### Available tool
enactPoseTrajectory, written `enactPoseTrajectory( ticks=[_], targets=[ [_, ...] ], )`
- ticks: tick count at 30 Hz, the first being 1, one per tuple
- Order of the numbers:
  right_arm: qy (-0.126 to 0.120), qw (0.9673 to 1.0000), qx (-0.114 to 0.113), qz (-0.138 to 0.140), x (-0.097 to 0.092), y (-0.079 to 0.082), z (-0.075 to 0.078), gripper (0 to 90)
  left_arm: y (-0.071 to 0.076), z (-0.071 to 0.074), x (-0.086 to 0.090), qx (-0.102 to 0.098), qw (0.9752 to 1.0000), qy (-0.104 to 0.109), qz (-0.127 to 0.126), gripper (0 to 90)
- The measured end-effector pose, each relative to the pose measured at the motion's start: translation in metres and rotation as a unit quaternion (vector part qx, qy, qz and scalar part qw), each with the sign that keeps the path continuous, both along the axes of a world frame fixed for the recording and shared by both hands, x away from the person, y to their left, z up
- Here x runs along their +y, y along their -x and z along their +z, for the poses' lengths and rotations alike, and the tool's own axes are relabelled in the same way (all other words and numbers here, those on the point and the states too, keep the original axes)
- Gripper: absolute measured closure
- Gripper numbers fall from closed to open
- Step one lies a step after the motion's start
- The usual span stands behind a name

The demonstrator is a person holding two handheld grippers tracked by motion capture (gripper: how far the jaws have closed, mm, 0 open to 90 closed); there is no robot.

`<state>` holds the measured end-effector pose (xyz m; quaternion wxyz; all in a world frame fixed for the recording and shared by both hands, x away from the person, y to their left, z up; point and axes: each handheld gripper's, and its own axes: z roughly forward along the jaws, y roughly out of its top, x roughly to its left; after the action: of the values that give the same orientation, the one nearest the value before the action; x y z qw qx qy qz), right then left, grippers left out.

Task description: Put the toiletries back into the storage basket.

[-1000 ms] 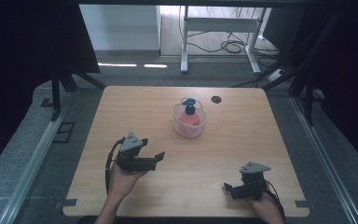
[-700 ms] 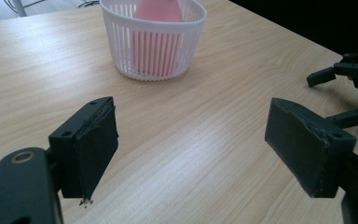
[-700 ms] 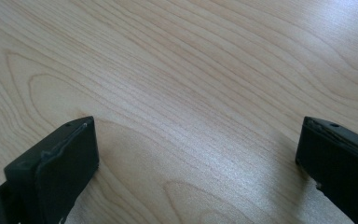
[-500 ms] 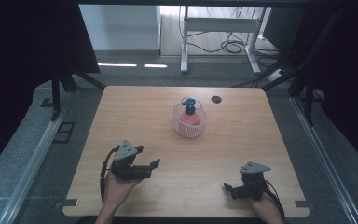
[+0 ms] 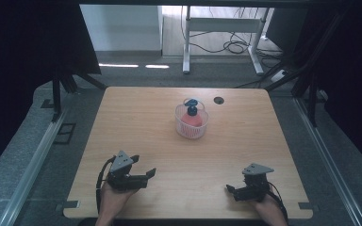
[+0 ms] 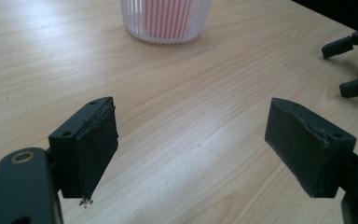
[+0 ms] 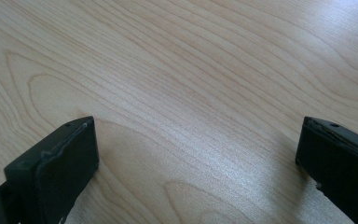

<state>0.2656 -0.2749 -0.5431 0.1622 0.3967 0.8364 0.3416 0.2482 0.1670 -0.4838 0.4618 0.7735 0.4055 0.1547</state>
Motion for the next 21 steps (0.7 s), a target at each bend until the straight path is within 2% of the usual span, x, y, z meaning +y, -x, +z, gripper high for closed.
enactPoseTrajectory(
  ticks=[11, 21],
  targets=[
    [0.0, 1.0, 0.0, 0.0, 0.0, 0.0, 0.0, 0.0, 0.008, -0.021, 0.007, 0.014, 0.9997, -0.016, 0.007, 16.8],
    [0.0, 1.0, 0.0, 0.0, 0.0, 0.0, 0.0, 0.0, 0.013, -0.036, 0.006, 0.029, 0.9985, -0.046, 0.007, 16.7]
  ],
)
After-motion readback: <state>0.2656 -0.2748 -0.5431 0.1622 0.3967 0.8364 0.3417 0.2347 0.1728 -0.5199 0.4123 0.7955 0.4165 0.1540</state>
